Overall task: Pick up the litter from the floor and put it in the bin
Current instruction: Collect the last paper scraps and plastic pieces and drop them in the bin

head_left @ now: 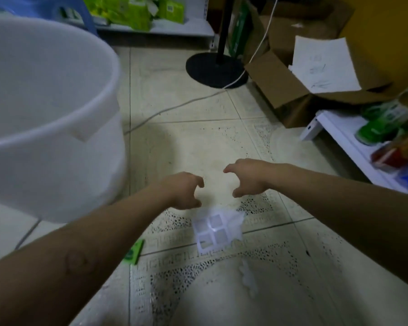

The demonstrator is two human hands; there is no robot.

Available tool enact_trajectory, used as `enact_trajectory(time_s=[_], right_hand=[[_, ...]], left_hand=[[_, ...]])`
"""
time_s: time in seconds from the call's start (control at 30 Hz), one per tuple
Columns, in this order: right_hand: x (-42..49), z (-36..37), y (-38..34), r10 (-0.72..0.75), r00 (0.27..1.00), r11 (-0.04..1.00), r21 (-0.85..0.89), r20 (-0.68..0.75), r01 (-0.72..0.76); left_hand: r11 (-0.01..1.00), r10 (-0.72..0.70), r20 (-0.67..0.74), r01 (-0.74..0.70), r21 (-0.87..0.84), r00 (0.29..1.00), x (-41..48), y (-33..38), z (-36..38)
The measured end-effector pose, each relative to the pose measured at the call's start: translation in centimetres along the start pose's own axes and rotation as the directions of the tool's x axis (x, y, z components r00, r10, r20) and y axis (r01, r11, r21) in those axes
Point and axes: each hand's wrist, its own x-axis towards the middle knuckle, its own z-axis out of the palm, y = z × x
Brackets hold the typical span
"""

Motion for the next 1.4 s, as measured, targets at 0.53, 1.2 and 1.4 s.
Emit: enact_trajectory(time_s=[0.53,1.2,1.4], right_hand=[[3.1,18.2,-1.5,0.156,0.988,0.866,0.478,0.020,-0.146],[-1.3,16.5,1.9,0.188,0.951,0.797,0.527,0.247,-0.294],[-4.7,21.5,-0.6,0.318,0.881,0.869,0.264,0.350,-0.419]], left_hand=[[0.990,-0.141,-0.132,0.142,-0.003,0.981,-0.7,1.4,16.3],[0.998,0.042,-0.239,-0.028,0.060,0.970,-1.3,0.6,15.2],[0.997,0.078,-0.204,-0.070,0.044,0.976,-2.0,0.4,14.8]])
